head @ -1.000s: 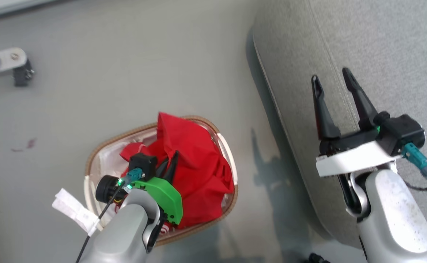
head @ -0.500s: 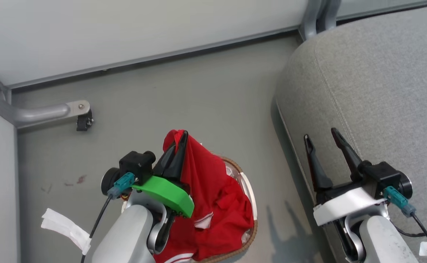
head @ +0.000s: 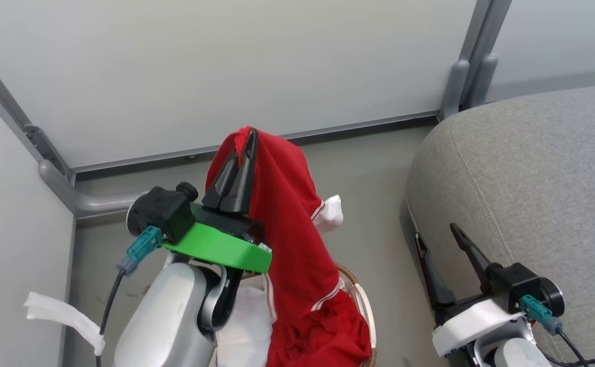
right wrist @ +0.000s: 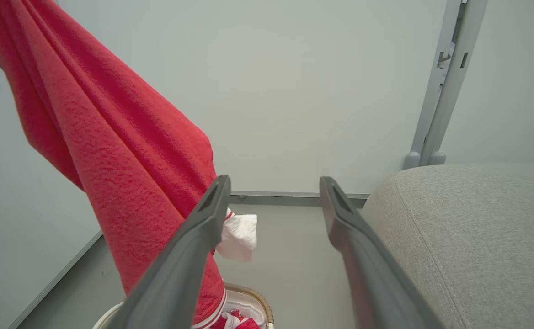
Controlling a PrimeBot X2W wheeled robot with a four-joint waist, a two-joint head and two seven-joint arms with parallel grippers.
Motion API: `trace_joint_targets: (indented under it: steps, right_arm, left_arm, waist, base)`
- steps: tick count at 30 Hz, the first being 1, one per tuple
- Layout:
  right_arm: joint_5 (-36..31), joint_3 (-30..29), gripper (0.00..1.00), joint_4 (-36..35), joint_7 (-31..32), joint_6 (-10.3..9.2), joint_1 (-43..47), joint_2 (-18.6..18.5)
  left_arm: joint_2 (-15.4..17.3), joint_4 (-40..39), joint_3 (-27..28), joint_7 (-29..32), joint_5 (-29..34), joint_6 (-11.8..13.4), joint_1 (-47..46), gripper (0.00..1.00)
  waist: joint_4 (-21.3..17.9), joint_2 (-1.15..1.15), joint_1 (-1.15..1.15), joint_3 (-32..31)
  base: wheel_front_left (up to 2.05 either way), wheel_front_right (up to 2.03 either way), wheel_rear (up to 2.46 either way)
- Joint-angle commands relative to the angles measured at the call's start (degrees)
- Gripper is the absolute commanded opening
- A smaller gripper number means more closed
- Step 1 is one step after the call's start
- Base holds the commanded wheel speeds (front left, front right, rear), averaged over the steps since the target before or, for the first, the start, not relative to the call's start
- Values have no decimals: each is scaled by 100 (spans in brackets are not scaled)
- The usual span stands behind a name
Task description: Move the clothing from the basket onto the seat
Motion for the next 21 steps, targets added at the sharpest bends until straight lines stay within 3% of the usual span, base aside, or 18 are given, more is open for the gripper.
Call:
trace_joint_targets:
  steps: [1,8,21]
  right_arm:
    - [-16,37,100,33,-11,-4,100,-23]
    - [-58,449,100,166,-12,-4,129,-22]
    - [437,2462,100,355,-12,-5,-1269,-367]
  left_arm:
    - [0,-102,30,-5,-84,-13,-135,0]
    - [1,-379,-78,-5,-202,-13,-348,0]
    - [1,-410,-584,-5,-309,-13,-276,0]
  waist:
    - [132,0,1,-141]
    - [238,0,1,-185]
    - [461,0,1,-122]
  base:
    - [0,0,0]
    - [0,0,0]
    - [0,0,0]
